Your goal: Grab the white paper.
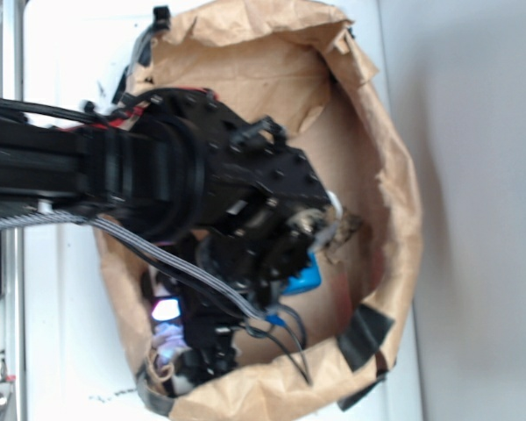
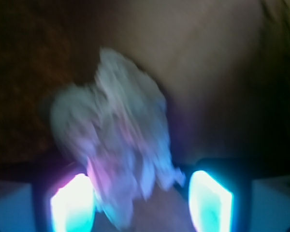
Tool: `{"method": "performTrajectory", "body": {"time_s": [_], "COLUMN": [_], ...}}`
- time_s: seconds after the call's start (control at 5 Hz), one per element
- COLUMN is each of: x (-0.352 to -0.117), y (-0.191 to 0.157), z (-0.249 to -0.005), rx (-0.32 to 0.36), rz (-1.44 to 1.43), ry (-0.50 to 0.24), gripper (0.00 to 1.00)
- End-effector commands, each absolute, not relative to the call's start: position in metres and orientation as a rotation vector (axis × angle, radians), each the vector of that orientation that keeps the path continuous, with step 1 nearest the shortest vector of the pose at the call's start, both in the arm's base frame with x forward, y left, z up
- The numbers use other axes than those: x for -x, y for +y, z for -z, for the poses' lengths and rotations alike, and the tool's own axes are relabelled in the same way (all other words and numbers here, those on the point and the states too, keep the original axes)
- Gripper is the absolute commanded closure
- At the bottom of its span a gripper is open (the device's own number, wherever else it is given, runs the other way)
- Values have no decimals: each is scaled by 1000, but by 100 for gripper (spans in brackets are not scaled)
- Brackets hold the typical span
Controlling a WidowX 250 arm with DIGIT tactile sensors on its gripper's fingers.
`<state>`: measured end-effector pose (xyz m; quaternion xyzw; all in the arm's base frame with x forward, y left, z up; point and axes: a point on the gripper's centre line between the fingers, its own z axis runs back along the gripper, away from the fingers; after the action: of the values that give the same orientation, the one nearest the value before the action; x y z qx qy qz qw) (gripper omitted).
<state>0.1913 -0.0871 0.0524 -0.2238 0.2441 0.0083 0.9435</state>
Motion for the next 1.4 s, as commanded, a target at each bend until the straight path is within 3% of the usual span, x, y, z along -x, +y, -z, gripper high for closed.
{"method": "performTrajectory", "body": {"time_s": [0.0, 0.2, 0.8, 1.0, 1.2], "x": [-180, -187, -217, -220, -220], "y": [-76, -74, -29, -21, -6], "z": [-59, -57, -109, -119, -141], "rx": [485, 492, 592, 552, 392], "rz": [-2, -17, -132, -195, -399], "ry": [452, 433, 139, 87, -44], "gripper": [100, 100, 100, 100, 100]}}
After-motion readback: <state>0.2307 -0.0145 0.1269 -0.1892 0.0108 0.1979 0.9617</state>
